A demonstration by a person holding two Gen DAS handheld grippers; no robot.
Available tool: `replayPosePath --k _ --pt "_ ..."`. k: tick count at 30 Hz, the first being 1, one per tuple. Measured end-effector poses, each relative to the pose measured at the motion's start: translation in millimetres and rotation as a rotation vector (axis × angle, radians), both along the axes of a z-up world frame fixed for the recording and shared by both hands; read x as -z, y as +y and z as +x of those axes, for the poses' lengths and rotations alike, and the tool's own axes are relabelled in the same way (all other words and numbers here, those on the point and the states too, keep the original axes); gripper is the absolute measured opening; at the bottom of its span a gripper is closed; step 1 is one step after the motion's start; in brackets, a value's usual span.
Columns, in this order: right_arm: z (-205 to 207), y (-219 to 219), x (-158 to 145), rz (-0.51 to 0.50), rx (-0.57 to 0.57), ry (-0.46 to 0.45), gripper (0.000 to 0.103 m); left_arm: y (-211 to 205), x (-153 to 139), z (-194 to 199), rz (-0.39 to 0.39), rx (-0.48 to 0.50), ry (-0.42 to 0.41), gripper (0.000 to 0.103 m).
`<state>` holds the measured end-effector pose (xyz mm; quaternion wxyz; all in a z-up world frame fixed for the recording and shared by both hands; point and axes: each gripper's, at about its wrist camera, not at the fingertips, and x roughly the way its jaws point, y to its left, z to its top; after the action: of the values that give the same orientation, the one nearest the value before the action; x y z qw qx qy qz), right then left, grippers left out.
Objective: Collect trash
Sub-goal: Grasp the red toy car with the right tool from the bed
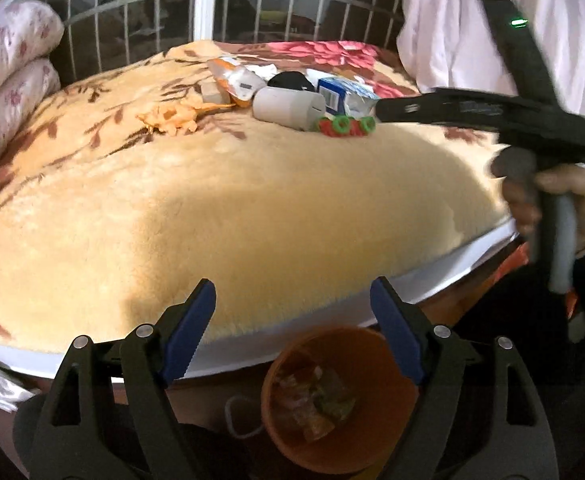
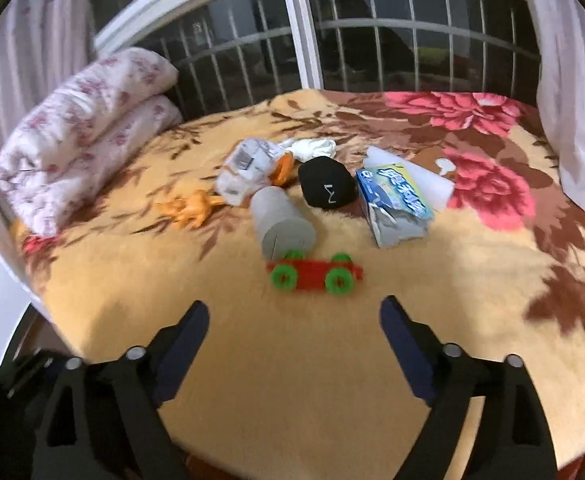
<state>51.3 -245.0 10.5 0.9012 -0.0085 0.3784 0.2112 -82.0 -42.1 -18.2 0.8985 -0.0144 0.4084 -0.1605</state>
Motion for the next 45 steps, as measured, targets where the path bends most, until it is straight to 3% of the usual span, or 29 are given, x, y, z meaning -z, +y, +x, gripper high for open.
replayPosePath --k 3,7,10,13,20,26,31,35,40,44,45 --pt "24 30 16 -0.088 0.001 0.029 0.089 3 0 7 -0.038 0.001 0.01 0.078" --pt "44 40 31 -0.18 0.042 0.034 0.089 4 1 15 -0.059 0.006 0.011 0.078" --pt "62 37 43 -0.16 0.059 0.083 0.088 8 4 19 -0.082 0.011 0.021 0.078" --pt "73 31 51 -0.088 0.064 0.139 0.074 10 5 21 -0.091 0.013 0.019 0.078" --pt "57 26 47 -0.069 0.076 0.1 0.073 12 2 34 -0.089 -0.002 0.031 0.078" --pt "26 5 35 -0.01 0.084 0.054 0.074 15 -15 75 0.099 -0.044 -0.03 0.078" --pt "4 -14 28 0.042 0.079 0.041 0.074 31 -21 143 0.249 -0.016 -0.047 0.078" --pt "-5 -28 26 0.092 0.091 0.051 0.074 40 -20 198 0.294 0.05 -0.02 0.078" --pt "-11 -36 28 0.126 0.098 0.066 0.074 41 0 236 0.282 0.155 0.053 0.078" --pt "-12 -36 32 0.123 0.093 0.065 0.074 46 19 262 0.271 0.132 0.109 0.078" --pt "-12 -35 32 0.122 0.092 0.065 0.074 48 23 266 0.254 0.12 0.128 0.072"
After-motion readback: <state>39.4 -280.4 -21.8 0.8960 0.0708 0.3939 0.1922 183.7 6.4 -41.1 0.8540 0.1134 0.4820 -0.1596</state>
